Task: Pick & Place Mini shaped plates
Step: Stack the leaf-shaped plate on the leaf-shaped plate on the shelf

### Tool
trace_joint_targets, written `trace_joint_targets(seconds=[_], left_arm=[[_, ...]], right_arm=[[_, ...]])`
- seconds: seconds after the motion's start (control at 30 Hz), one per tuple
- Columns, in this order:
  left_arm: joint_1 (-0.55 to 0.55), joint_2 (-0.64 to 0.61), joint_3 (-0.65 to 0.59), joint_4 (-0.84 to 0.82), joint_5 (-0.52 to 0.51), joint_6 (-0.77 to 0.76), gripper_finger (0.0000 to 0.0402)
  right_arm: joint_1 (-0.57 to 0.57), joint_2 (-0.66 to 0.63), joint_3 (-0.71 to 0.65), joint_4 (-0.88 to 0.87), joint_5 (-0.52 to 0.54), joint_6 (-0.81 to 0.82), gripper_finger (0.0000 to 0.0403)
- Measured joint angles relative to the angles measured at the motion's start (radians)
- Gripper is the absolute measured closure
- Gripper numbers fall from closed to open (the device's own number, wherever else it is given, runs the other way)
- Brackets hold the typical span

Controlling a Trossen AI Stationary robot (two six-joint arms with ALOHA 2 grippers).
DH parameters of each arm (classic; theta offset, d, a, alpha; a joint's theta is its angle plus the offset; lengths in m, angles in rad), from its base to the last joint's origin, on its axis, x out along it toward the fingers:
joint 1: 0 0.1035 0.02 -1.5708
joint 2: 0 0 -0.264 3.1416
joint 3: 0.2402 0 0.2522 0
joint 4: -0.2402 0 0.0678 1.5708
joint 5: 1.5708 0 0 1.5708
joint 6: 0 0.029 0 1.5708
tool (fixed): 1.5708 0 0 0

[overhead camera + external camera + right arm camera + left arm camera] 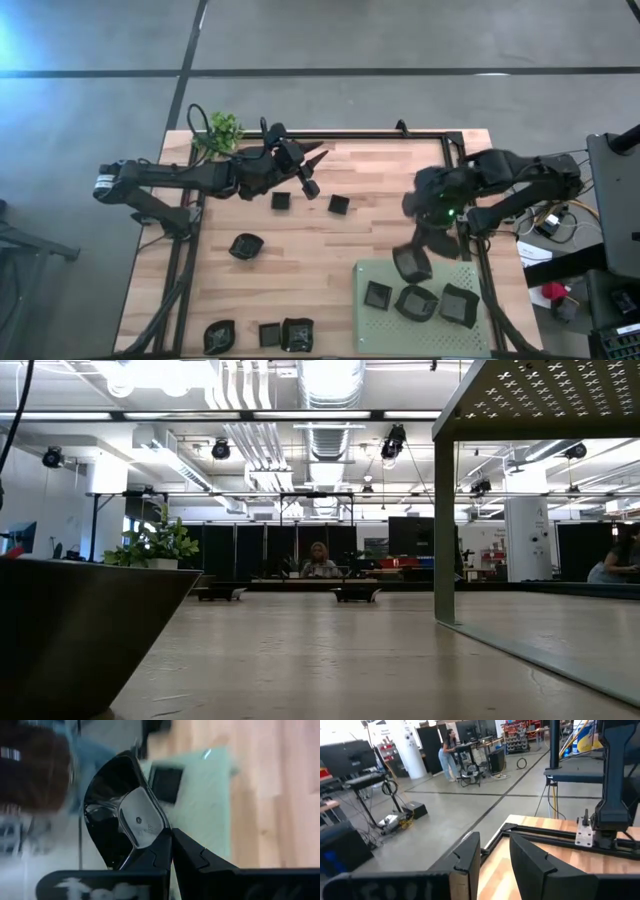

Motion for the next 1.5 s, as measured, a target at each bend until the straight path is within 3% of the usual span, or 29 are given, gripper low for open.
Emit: trace_joint_targets(seconds=[0.23, 0.53, 0.8, 1.03, 1.3, 1.5], left_arm=[[0.026, 0.000, 0.000, -0.149, 0.027, -0.149, 0.0300], [0.048, -0.001, 0.000, -0.277, 0.365, -0.161, 0.0300], [0.052, -0.001, 0.000, -0.289, 0.416, -0.153, 0.0300], [0.052, -0.018, 0.000, -0.319, 0.587, -0.119, 0.0300], [0.052, -0.045, 0.000, -0.334, 0.595, -0.119, 0.0300], [0.052, -0.058, 0.000, -0.334, 0.595, -0.119, 0.0300]], right_arm=[[0.083, 0.082, 0.000, -0.047, -0.043, -0.073, 0.0395], [0.163, 0.184, 0.000, -0.047, -0.043, -0.092, 0.0395], [0.201, 0.276, 0.000, -0.056, -0.043, -0.150, 0.0394], [0.201, 0.286, 0.000, -0.056, -0.043, -0.157, 0.0394], [0.201, 0.292, 0.000, -0.062, -0.027, -0.181, 0.0389], [0.200, 0.292, 0.000, -0.073, 0.003, -0.185, 0.0353]])
